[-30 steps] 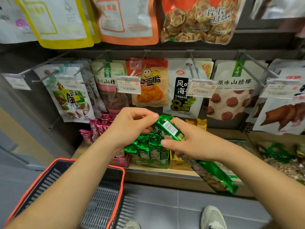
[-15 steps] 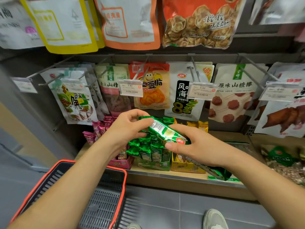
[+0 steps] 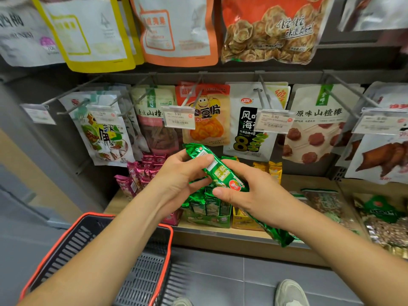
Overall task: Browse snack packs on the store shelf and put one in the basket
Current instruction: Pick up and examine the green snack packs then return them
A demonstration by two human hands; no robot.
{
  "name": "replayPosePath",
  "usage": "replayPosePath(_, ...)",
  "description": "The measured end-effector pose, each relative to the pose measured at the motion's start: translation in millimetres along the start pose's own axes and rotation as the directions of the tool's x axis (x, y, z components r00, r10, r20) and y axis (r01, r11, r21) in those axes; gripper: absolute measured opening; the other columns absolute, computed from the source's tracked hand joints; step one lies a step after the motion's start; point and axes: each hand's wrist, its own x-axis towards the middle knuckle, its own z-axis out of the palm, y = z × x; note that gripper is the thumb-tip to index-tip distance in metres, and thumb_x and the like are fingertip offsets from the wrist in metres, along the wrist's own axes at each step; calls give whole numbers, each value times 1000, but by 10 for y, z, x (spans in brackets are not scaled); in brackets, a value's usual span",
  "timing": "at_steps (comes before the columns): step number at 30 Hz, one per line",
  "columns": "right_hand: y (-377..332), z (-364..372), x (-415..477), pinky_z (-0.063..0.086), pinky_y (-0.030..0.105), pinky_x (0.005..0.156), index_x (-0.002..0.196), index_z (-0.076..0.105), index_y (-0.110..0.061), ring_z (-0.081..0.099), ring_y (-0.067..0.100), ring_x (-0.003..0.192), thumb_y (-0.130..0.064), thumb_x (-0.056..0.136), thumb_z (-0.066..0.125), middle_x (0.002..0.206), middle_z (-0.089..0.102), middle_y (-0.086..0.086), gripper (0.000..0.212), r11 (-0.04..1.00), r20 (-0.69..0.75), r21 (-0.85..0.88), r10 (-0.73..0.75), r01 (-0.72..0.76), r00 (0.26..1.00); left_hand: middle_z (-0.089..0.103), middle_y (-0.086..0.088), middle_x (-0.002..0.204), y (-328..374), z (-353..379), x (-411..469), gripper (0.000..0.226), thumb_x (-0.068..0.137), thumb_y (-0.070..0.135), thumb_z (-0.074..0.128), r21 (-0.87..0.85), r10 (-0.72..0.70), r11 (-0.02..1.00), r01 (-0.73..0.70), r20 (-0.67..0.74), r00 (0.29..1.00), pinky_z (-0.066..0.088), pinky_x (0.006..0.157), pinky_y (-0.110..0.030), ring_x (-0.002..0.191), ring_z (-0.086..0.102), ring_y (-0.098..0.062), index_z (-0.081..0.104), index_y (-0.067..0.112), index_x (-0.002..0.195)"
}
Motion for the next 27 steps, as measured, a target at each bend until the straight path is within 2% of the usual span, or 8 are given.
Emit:
replayPosePath(5, -44, -117, 29, 50, 59, 90, 108, 71, -22, 68, 30, 94, -62, 90, 42, 104, 69, 22, 53, 973, 146, 95, 198, -213, 969, 73, -5, 85, -48, 35, -7, 24, 65, 14, 83, 108, 55, 993, -57, 22, 998, 56, 72, -27, 81, 71, -17, 71, 13, 85)
replayPosePath(7, -48, -136, 39, 50, 56, 95, 104, 73, -16, 69, 28, 99, -52, 94, 49, 102, 74, 12, 44, 943, 127, 206, 240, -262, 962, 72, -4, 86, -68, 73, -4, 24, 65, 17, 85, 89, 82, 993, -83, 11, 997, 56, 73, -27, 81, 70, -15, 72, 14, 84)
replayPosePath(9, -56, -106, 56, 51, 53, 95, 102, 73, -11, 68, 25, 88, -42, 94, 55, 94, 74, 11, 36, 918, 64, 308, 241, -249, 968, 70, -2, 86, -85, 123, -5, 21, 65, 25, 82, 52, 97, 994, -96, -4, 995, 55, 74, -28, 81, 69, -13, 73, 18, 83)
replayPosePath(11, -65, -62, 69, 50, 53, 82, 102, 71, -6, 63, 31, 82, -37, 94, 58, 92, 72, 19, 35, 888, -2, 399, 251, -229, 968, 70, -2, 88, -115, 191, -20, 29, 64, 30, 78, 23, 86, 996, -86, -15, 996, 55, 74, -29, 82, 68, -13, 72, 18, 89)
replayPosePath(15, -107, -72, 91, 51, 61, 90, 107, 68, -3, 64, 46, 102, -29, 99, 52, 104, 69, 27, 32, 842, -110, 509, 269, -178, 957, 73, -4, 90, -231, 274, -54, 54, 65, 18, 81, 22, 22, 1000, -23, 30, 999, 58, 70, -28, 80, 70, -15, 61, 9, 114)
replayPosePath(19, -72, -102, 95, 52, 56, 92, 111, 67, -5, 69, 34, 99, -27, 101, 48, 102, 73, 17, 31, 869, -163, 466, 269, -166, 949, 70, -12, 103, -340, 251, -62, 39, 75, 18, 82, 329, -66, 942, 61, 6, 998, 56, 88, -40, 95, 70, -22, 62, 16, 108)
replayPosePath(22, -66, -116, 111, 52, 55, 93, 111, 68, -9, 69, 28, 99, -30, 102, 46, 99, 73, 9, 32, 901, -217, 406, 257, -152, 942, 69, -19, 111, -392, 204, -90, 35, 78, 13, 79, 514, -151, 854, 81, 95, 984, 53, 96, -46, 102, 68, -27, 64, 13, 109)
replayPosePath(27, -113, -118, 91, 52, 54, 92, 114, 67, -13, 68, 24, 102, -32, 101, 48, 104, 73, 5, 29, 920, -235, 374, 218, -119, 947, 71, -12, 113, -401, 187, -142, 37, 78, 4, 77, 636, -227, 770, 44, 209, 951, 47, 102, -44, 111, 63, -29, 64, 8, 112)
